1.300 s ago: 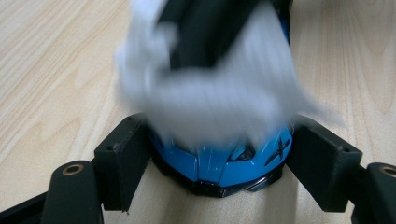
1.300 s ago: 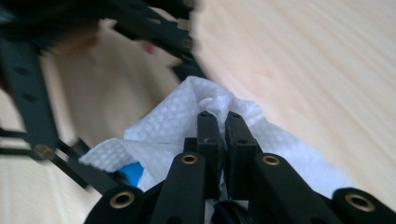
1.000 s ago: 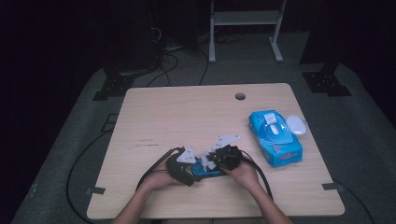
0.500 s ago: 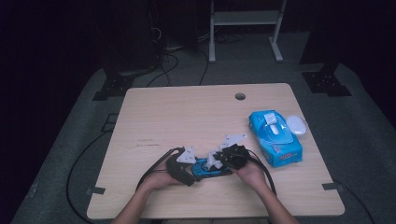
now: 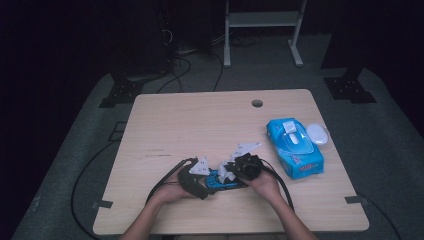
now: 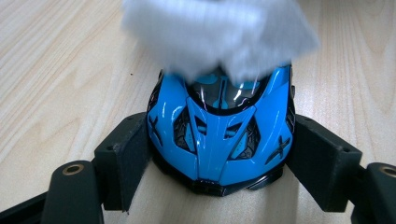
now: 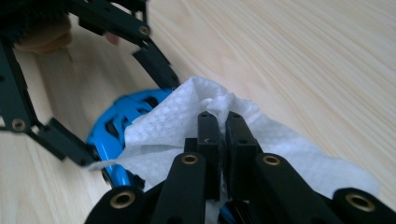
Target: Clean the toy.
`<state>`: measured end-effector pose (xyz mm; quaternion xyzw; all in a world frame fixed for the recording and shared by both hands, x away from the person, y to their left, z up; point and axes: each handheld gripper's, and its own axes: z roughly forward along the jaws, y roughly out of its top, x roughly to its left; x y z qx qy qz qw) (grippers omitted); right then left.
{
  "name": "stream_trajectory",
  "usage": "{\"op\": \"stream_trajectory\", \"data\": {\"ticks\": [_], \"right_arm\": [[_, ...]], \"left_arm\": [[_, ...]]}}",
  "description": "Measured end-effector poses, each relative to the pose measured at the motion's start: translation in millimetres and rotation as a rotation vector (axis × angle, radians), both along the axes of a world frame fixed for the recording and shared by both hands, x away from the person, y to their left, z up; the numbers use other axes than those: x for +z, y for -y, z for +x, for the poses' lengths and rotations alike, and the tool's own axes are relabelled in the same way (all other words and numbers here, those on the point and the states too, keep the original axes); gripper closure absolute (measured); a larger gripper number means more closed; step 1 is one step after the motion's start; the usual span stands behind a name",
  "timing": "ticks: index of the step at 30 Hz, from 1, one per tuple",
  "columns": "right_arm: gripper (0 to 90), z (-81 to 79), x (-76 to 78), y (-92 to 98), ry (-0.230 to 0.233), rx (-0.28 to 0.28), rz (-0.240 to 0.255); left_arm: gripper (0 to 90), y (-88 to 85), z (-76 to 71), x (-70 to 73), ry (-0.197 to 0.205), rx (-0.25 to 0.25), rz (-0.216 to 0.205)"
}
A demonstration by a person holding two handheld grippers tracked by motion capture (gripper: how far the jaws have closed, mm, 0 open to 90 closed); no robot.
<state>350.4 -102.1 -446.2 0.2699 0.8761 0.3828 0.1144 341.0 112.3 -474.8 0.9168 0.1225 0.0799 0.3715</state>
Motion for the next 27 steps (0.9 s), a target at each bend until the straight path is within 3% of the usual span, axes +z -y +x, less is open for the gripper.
{"op": "stream_trajectory", "data": {"ticks": [3,10,11,13,18,21,27], "right_arm": [[85.6,1.3,-0.4,-11.0,0.012,0.017,-0.034],[85.7,2.9,-1.6,16.1,0.008,-0.038,-0.035],[85.6,3.0,-1.7,21.3,-0.01,-0.051,-0.006],[85.7,1.7,-1.2,22.7,-0.007,-0.054,-0.009],[85.7,1.0,0.2,-5.0,-0.002,0.007,-0.011],[85.7,-0.4,-1.6,-20.5,0.02,0.036,-0.049],[85.8,5.0,-1.2,4.4,-0.005,-0.018,-0.025]], "left_arm": [[24.8,-0.2,0.0,0.0,0.002,-0.002,0.001],[24.8,-0.3,0.2,0.0,0.005,-0.004,0.003],[24.8,-0.1,0.2,0.0,0.004,-0.004,0.003],[24.8,-0.1,0.6,0.1,0.002,-0.004,0.003],[24.7,0.3,-0.3,0.1,-0.003,0.004,0.001],[24.8,-0.8,0.2,-0.1,-0.003,0.0,0.0],[24.8,-0.5,0.2,-0.3,0.001,0.0,-0.004]]}}
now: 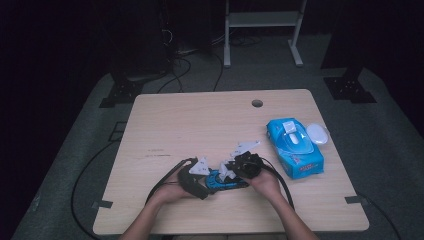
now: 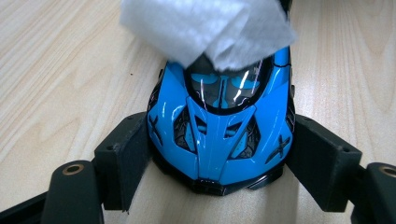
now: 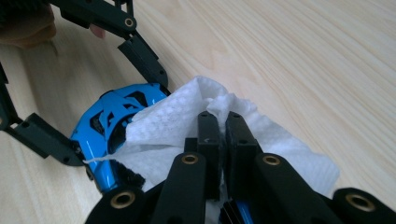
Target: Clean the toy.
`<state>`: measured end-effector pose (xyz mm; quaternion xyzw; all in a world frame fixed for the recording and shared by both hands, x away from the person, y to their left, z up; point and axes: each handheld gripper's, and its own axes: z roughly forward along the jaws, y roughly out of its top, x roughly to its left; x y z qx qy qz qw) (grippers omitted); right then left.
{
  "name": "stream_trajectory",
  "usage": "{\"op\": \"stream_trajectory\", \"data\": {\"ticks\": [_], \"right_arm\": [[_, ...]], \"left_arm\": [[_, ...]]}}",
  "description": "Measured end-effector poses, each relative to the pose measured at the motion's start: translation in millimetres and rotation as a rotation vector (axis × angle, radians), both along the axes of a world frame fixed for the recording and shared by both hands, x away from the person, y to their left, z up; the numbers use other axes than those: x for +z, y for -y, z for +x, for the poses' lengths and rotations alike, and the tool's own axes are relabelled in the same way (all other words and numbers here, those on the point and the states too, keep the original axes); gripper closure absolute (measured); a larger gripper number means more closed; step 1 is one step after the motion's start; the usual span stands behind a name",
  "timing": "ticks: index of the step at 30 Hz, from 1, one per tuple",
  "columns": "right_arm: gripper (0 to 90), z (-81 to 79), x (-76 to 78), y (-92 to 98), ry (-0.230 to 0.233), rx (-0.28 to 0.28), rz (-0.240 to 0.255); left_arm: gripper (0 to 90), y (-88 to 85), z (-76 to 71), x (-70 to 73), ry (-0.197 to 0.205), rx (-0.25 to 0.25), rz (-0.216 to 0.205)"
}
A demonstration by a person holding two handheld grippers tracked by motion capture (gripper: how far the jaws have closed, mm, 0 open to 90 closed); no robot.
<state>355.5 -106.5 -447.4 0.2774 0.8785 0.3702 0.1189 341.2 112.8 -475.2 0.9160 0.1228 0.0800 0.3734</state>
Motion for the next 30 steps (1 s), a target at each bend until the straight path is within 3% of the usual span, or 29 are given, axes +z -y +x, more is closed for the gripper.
{"op": "stream_trajectory", "data": {"ticks": [2,7,9,11,13,17,18,19,23,25,30], "right_arm": [[85.7,-3.1,0.3,3.1,0.004,-0.007,0.021],[85.8,-8.6,3.4,4.0,0.034,0.017,-0.003],[85.7,-12.0,2.1,16.9,0.044,-0.006,-0.019],[85.8,-13.5,1.0,23.0,0.045,-0.017,-0.015],[85.7,-20.7,-0.5,30.2,0.052,-0.021,0.021],[85.6,-28.7,1.3,20.7,0.061,0.028,0.049],[85.6,-31.8,2.1,16.3,0.084,0.041,0.017],[85.6,-31.8,2.1,16.3,0.084,0.041,0.017],[85.5,-32.0,0.8,30.3,0.085,0.019,0.015],[85.5,-34.2,-1.4,47.1,0.077,-0.034,0.04],[85.4,-30.8,0.6,48.3,0.073,-0.052,0.028]], "left_arm": [[24.8,0.0,-0.1,0.0,-0.001,0.0,0.0],[24.8,-0.1,0.0,0.4,0.0,-0.002,0.006],[24.8,-0.1,-0.1,0.1,-0.001,-0.001,0.002],[24.8,0.1,-0.1,0.0,-0.003,-0.001,0.002],[24.8,0.0,0.1,-0.1,-0.002,-0.002,0.001],[24.8,0.2,-0.4,0.1,-0.004,0.001,0.003],[24.7,0.2,-0.4,0.0,-0.004,0.001,0.002],[24.7,0.2,-0.5,0.1,-0.003,0.001,0.003],[24.8,0.3,0.0,0.1,0.001,-0.003,0.004],[24.8,0.2,0.2,0.0,0.001,-0.005,0.004],[24.9,0.2,0.0,0.2,-0.001,0.0,0.005]]}}
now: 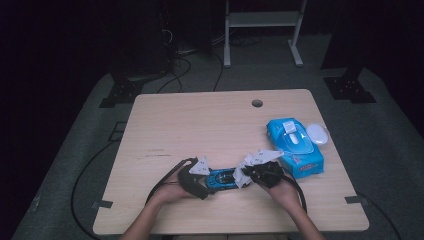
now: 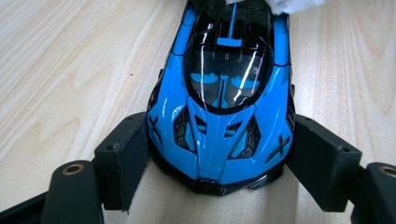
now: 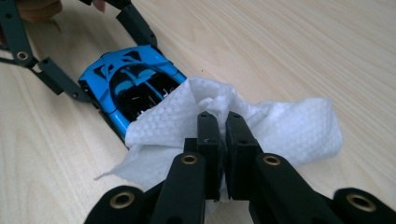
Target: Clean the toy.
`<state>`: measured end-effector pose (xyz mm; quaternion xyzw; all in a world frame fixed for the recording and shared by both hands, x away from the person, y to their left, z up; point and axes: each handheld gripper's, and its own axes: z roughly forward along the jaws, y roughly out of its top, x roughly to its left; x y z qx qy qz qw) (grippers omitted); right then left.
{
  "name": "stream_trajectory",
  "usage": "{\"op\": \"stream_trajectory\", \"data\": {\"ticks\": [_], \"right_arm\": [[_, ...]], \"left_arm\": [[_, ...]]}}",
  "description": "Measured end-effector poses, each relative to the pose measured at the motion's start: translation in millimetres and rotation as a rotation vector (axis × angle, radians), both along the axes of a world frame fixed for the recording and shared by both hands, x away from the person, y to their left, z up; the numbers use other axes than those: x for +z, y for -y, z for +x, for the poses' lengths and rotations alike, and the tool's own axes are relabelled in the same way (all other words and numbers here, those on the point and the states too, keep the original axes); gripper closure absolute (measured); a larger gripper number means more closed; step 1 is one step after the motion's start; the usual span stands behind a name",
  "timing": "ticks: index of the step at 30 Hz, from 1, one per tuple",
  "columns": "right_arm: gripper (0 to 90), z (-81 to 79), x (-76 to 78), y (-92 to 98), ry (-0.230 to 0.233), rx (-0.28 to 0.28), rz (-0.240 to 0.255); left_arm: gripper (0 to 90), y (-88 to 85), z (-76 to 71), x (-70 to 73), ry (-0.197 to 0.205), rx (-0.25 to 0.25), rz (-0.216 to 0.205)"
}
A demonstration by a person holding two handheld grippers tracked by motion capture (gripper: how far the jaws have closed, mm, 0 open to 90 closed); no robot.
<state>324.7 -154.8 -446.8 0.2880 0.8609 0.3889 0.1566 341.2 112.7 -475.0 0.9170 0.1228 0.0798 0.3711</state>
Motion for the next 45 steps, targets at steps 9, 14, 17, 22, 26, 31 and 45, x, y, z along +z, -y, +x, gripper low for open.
{"op": "stream_trajectory", "data": {"ticks": [9,14,17,22,26,31,45], "right_arm": [[85.6,5.9,0.3,10.8,-0.023,-0.029,0.003],[85.4,12.4,-1.6,-6.5,-0.009,-0.016,-0.008],[85.5,12.6,-1.6,-3.6,-0.006,-0.02,-0.03],[85.5,6.9,-0.8,14.1,-0.017,-0.051,0.005],[85.4,0.0,0.8,10.3,-0.019,-0.011,0.027],[85.5,-10.3,3.7,15.9,0.013,-0.006,-0.016],[85.5,-15.7,-0.6,12.1,0.001,0.044,-0.013]], "left_arm": [[25.1,-0.3,0.6,-0.4,0.002,-0.007,-0.005],[25.1,-0.4,0.1,-0.5,-0.001,-0.004,-0.008],[25.2,-0.4,0.0,-0.5,-0.001,-0.003,-0.009],[25.2,-0.6,0.4,-0.6,0.001,-0.007,-0.008],[25.2,-0.6,0.3,-0.5,0.001,-0.006,-0.006],[25.2,-0.5,0.1,-0.5,0.001,-0.005,-0.006],[25.3,-0.8,0.1,-0.5,0.002,-0.005,-0.007]]}}
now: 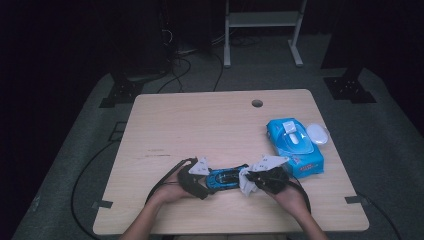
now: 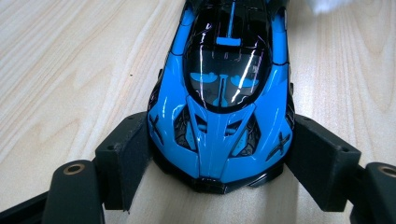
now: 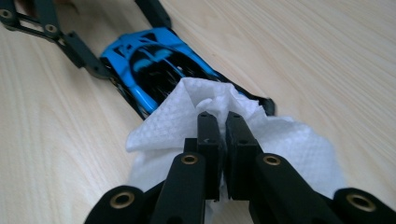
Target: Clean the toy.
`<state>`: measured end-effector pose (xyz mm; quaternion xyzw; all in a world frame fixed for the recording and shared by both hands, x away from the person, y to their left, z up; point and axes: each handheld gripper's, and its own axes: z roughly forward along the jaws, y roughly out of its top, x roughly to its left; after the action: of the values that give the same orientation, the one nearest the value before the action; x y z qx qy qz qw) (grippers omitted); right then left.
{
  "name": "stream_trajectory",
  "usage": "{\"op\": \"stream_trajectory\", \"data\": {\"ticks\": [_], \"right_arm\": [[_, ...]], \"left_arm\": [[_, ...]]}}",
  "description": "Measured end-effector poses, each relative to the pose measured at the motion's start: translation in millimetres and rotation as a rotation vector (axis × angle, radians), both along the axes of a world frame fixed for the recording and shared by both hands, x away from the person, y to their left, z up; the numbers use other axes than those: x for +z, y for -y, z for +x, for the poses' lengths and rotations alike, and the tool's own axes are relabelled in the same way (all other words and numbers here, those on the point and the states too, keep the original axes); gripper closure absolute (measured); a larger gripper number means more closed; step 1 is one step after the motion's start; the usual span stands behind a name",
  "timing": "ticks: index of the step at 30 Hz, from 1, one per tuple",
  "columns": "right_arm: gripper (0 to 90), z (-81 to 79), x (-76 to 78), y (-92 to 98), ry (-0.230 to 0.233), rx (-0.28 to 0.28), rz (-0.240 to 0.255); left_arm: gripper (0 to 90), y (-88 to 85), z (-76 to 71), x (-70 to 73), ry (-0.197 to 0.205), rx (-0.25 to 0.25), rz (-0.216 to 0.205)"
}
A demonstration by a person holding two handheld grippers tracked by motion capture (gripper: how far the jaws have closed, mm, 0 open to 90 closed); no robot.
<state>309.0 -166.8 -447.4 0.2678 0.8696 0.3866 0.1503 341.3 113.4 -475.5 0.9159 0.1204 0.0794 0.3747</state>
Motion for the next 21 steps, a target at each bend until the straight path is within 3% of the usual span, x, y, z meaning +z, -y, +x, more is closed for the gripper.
{"op": "stream_trajectory", "data": {"ticks": [6,11,17,21], "right_arm": [[85.5,2.0,1.0,11.0,-0.01,-0.036,0.003],[85.4,-2.0,0.7,-2.4,-0.003,0.015,-0.001],[85.5,2.2,-0.5,7.8,-0.025,-0.025,0.028],[85.4,1.8,-2.4,-6.5,-0.019,-0.006,0.023]], "left_arm": [[25.3,-0.1,0.2,-0.1,0.0,-0.001,-0.001],[25.3,-0.1,0.1,0.0,0.0,-0.001,0.0],[25.2,0.0,0.3,-0.1,-0.001,-0.002,-0.001],[25.2,-0.7,0.6,-0.1,0.0,-0.004,-0.001]]}}
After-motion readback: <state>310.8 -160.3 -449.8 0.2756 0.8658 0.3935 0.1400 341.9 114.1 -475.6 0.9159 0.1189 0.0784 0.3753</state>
